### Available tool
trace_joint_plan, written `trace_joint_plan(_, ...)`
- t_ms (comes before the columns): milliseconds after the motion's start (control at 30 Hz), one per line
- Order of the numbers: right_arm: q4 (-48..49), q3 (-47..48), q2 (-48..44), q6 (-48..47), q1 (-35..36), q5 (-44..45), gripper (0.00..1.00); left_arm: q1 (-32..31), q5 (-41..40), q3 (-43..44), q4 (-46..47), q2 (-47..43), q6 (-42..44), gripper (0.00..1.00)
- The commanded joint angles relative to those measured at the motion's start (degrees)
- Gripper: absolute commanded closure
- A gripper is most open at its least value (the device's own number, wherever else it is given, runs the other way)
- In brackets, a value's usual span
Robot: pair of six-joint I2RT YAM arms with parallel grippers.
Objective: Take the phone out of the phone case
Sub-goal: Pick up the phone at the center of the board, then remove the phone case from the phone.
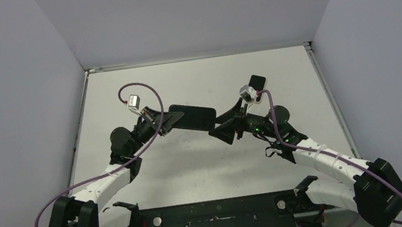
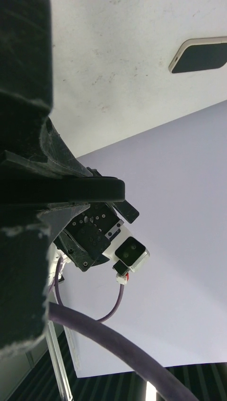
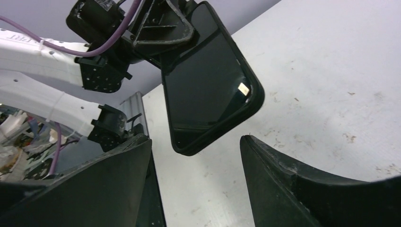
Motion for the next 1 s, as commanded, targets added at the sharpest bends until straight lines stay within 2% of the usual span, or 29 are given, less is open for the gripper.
trace_joint_plan(0, 7.02, 1.9, 0.27, 1.04, 0.62, -3.42, 0.35, -0.38, -0.76, 1.7, 8.26, 0.07, -2.38, 1.0)
trace_joint_plan(133, 7.33, 2.11, 0.31, 0.67, 0.63, -4.04, 0.47, -0.55, -0.94, 1.4, 8.82, 0.26, -2.64, 1.0)
trace_joint_plan(300, 7.64, 2.22, 1.33, -0.59, 0.72, -6.05, 0.69, -0.73, -0.78, 1.3, 9.29, 0.61, -3.0, 1.0)
trace_joint_plan(633, 7.33, 2.83, 2.59, -6.45, 1.51, -9.85, 0.99, -0.73, 3.18, 1.24, 9.27, 1.94, -3.69, 1.0)
trace_joint_plan(967, -0.92, 7.72, 3.66, -18.5, 2.82, -11.35, 1.0, -0.73, 13.07, 3.62, 12.6, 4.84, -4.31, 1.0)
